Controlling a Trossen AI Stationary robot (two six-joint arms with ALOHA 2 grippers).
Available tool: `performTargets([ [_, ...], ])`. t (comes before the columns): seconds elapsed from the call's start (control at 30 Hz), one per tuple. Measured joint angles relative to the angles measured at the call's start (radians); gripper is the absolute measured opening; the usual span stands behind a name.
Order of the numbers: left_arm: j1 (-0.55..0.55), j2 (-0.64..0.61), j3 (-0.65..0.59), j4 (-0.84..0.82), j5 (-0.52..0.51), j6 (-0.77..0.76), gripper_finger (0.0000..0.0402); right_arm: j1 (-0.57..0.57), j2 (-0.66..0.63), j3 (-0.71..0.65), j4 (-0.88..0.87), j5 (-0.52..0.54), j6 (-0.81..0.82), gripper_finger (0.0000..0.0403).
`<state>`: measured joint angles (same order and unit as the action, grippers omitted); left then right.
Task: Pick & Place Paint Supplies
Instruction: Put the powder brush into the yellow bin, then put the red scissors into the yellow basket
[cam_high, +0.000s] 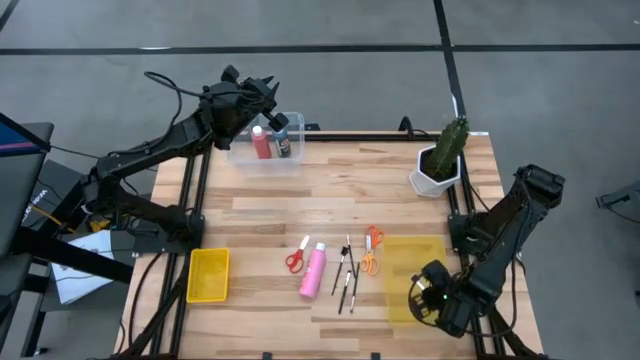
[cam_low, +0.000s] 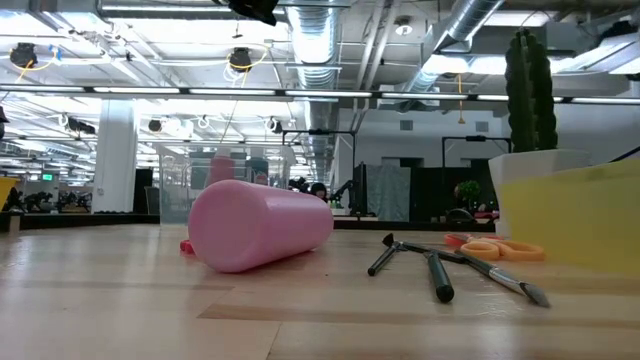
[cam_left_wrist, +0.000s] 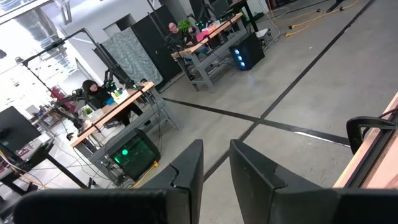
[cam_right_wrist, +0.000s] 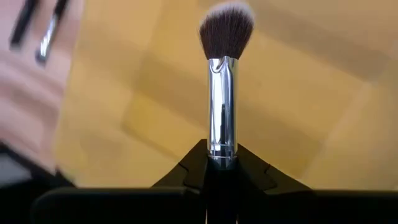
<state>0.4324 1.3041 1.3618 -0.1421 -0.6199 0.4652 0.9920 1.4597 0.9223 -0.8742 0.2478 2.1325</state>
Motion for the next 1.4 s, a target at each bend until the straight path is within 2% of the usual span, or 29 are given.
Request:
performTargets([
  [0.1, 0.000, 0.000, 0.000, 0.000, 0.000, 0.000, 0.0072, -0.041, 0.000, -0.016, -0.020, 0.016, 0.064, 0.0038],
  [0.23, 0.000, 0.000, 0.000, 0.000, 0.000, 0.000, 0.0072, -0.120, 0.000, -0.046, -0.016, 0.015, 0.068, 0.0038],
  [0.37, 0.000, 0.000, 0.000, 0.000, 0.000, 0.000, 0.0072, -0.198, 0.001, -0.083, -0.010, -0.036, 0.067, 0.0047],
  [0.6, 0.000, 0.000, 0.001, -0.025, 0.000, 0.000, 0.0072, -0.280, 0.001, -0.095, 0.002, -0.038, 0.060, 0.0083],
  [0.8, 0.000, 0.000, 0.001, -0.098, 0.000, 0.001, 0.0072, -0.295, -0.016, -0.096, 0.041, -0.031, 0.057, 0.0128],
  [1.07, -0.022, -0.004, 0.001, -0.241, 0.045, -0.005, 0.0072, -0.294, -0.147, -0.096, 0.046, 0.157, 0.057, 0.0170],
  [1.2, -0.066, -0.004, 0.001, -0.293, 0.058, -0.080, 0.0072, -0.297, -0.242, -0.096, 0.037, 0.293, 0.028, 0.0177],
  [1.3, -0.103, -0.004, 0.001, -0.334, 0.128, -0.171, 0.0072, -0.314, -0.326, -0.096, 0.045, 0.387, -0.061, 0.0178],
  [1.4, -0.144, -0.004, 0.001, -0.389, 0.177, -0.277, 0.0072, -0.352, -0.421, -0.095, 0.045, 0.419, -0.204, 0.0178],
])
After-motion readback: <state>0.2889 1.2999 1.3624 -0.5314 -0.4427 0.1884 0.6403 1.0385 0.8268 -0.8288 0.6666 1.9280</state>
